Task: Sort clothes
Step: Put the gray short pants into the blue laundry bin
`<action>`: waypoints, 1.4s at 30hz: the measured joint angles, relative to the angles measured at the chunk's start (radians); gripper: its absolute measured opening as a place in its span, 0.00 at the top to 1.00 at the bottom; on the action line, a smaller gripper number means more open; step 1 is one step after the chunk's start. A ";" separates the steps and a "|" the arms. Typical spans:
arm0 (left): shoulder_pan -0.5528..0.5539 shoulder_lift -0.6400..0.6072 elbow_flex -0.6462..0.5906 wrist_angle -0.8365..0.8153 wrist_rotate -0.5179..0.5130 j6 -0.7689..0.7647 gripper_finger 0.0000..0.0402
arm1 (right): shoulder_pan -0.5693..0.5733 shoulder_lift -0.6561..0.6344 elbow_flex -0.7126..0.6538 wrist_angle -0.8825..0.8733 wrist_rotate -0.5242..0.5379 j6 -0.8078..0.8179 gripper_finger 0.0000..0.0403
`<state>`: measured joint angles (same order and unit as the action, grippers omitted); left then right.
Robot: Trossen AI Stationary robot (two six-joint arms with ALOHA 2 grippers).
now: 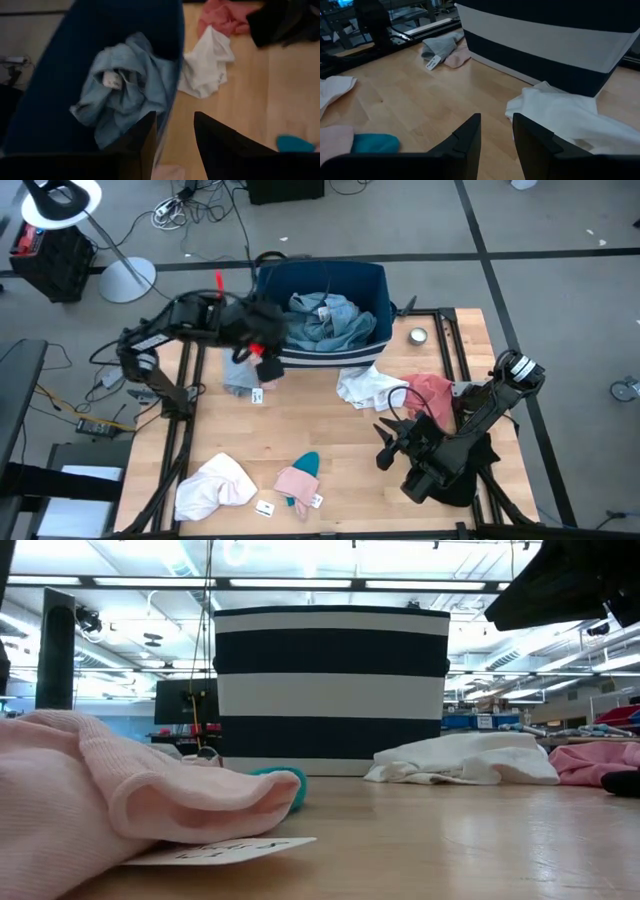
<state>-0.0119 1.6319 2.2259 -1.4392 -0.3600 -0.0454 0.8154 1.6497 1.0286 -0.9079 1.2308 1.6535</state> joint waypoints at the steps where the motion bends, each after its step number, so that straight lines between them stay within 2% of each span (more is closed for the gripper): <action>1: -0.015 -0.021 -0.047 0.022 -0.003 -0.010 0.66 | 0.000 0.000 0.000 0.001 0.000 0.000 0.72; 5: -0.062 -0.152 -0.308 0.162 -0.004 -0.040 0.66 | 0.000 0.000 0.000 0.006 -0.002 0.000 0.72; 13: -0.121 -0.490 -0.910 0.577 0.020 -0.082 0.66 | -0.001 0.000 0.000 0.007 -0.002 0.000 0.72; 16: -0.130 -0.590 -1.086 0.696 0.033 -0.168 0.66 | -0.002 0.000 0.000 0.007 -0.002 0.000 0.72; 19: -0.129 -0.665 -1.223 0.719 0.029 -0.245 0.66 | -0.005 0.000 0.000 0.007 -0.002 0.000 0.72; 26: -0.126 -0.800 -1.467 0.709 0.003 -0.353 0.66 | -0.008 0.000 0.000 0.014 -0.002 0.000 0.72; 32: -0.102 -0.902 -1.601 0.694 -0.125 -0.437 0.66 | -0.008 0.000 0.000 0.014 -0.002 0.000 0.72; 39: 0.013 -0.927 -1.689 0.671 -0.123 -0.501 0.66 | -0.008 0.000 0.000 0.017 -0.002 0.000 0.72; 42: 0.084 -0.926 -1.726 0.670 -0.084 -0.504 0.66 | -0.008 0.000 0.000 0.018 -0.002 0.000 0.72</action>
<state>0.0722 0.7055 0.5000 -0.7696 -0.4435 -0.5491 0.8078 1.6497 1.0286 -0.8898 1.2289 1.6533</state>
